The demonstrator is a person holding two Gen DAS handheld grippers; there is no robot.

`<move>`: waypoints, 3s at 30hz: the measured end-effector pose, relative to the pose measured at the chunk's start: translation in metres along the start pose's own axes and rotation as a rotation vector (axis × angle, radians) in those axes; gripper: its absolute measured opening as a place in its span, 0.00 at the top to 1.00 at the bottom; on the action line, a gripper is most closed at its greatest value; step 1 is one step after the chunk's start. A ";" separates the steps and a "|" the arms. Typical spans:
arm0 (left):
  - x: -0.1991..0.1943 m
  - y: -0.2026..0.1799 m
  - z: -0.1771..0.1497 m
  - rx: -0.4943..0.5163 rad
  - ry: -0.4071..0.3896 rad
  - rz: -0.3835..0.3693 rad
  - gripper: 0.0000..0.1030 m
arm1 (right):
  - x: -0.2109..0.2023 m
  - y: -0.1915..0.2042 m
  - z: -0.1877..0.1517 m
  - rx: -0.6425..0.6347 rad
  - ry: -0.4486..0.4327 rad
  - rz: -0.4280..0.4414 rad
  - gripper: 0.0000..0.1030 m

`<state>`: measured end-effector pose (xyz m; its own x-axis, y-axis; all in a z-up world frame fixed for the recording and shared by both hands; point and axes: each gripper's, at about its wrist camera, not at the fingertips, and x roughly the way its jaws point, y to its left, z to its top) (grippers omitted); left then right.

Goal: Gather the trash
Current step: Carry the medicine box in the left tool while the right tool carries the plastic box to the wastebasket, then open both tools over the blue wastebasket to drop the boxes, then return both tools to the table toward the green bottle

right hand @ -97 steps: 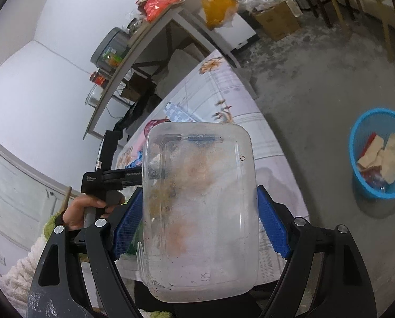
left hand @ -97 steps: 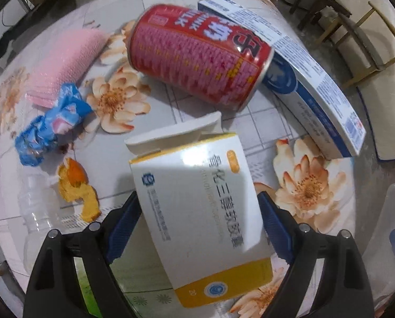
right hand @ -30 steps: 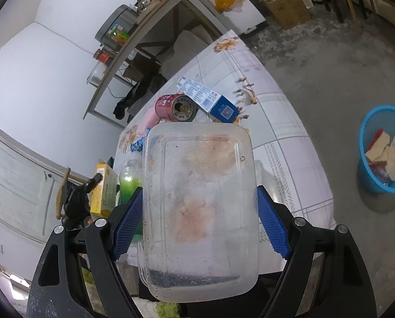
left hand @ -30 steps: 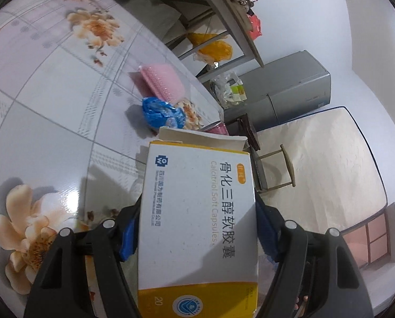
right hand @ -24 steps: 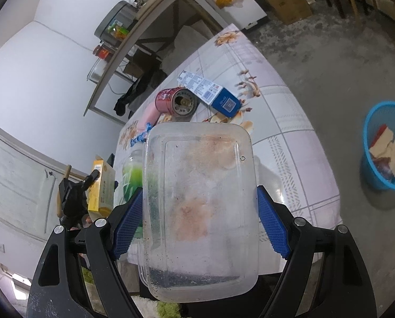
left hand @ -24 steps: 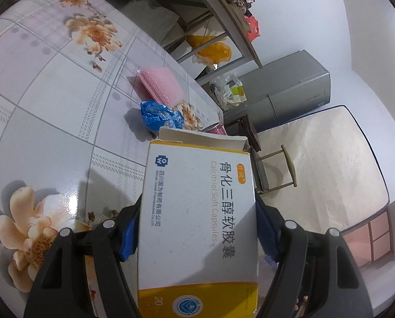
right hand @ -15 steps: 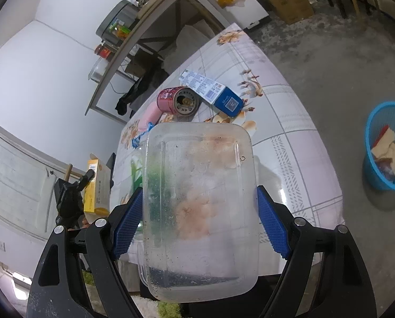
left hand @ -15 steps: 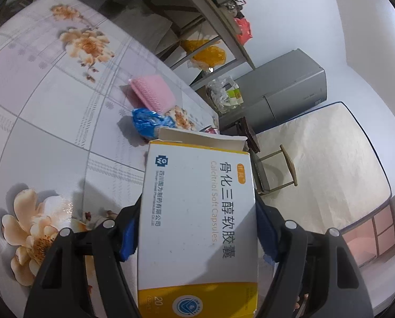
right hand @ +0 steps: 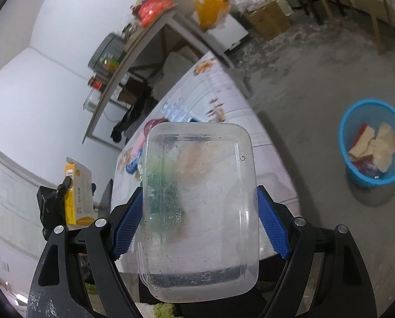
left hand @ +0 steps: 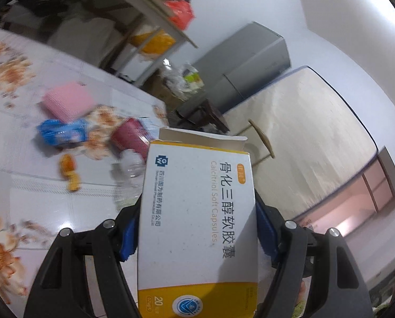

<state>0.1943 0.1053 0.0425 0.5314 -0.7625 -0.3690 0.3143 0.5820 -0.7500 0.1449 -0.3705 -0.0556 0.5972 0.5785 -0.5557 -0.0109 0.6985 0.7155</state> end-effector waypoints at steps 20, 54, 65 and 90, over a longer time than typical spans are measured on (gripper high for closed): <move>0.205 -0.156 -0.042 0.155 0.352 -0.153 0.32 | -0.086 -0.139 -0.006 0.341 -0.218 -0.138 0.25; 0.410 -0.191 -0.109 0.206 0.632 0.077 0.09 | -0.033 -0.344 -0.058 0.919 -0.278 -0.132 0.12; 0.266 -0.208 -0.098 0.360 0.481 -0.049 0.09 | -0.070 -0.265 -0.079 0.701 -0.284 -0.219 0.12; -0.005 -0.030 -0.100 0.275 0.020 0.341 0.07 | 0.014 0.045 -0.028 -0.251 -0.095 -0.188 0.09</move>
<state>0.1034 0.0635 0.0121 0.6268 -0.5173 -0.5827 0.3225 0.8530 -0.4104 0.1306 -0.3198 -0.0431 0.6797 0.3956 -0.6177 -0.0837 0.8784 0.4705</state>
